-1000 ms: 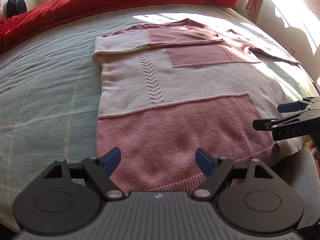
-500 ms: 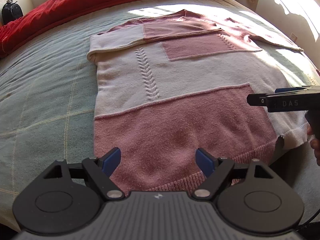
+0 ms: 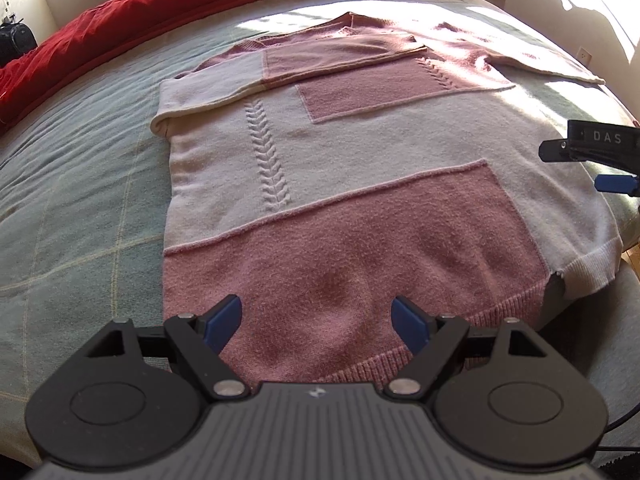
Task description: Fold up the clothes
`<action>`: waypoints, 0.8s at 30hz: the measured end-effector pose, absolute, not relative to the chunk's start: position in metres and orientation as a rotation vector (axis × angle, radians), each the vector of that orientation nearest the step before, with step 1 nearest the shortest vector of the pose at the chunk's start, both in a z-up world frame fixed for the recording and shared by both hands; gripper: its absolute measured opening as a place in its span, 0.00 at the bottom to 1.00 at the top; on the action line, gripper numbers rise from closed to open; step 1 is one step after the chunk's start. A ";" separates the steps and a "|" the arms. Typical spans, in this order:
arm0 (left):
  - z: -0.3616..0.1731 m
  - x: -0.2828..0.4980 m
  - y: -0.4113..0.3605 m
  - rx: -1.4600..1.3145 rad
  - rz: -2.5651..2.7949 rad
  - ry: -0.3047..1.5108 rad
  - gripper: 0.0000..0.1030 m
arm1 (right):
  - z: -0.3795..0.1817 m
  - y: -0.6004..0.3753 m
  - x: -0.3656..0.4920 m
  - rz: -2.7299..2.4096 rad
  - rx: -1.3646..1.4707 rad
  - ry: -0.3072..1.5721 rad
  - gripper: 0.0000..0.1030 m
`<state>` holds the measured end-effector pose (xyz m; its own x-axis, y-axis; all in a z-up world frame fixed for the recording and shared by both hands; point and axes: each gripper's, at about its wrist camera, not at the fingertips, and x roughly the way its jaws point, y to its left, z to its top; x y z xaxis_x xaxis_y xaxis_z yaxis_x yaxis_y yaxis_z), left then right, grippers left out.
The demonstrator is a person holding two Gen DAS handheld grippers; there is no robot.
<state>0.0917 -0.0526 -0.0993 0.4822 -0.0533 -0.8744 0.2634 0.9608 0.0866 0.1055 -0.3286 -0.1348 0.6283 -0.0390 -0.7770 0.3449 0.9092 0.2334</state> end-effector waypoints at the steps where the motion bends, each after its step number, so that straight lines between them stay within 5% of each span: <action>1: -0.096 0.093 -0.046 0.205 -0.174 1.050 0.80 | -0.131 -0.320 0.110 -0.239 0.365 0.861 0.98; 24: -0.076 0.084 -0.056 0.223 -0.156 1.022 0.82 | -0.147 -0.329 0.072 -0.383 0.488 0.837 1.00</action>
<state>0.0844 -0.0561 -0.0756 0.5135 -0.0246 -0.8577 0.2324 0.9662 0.1114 0.0722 -0.3285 -0.1469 0.6131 -0.1303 -0.7792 0.5037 0.8243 0.2585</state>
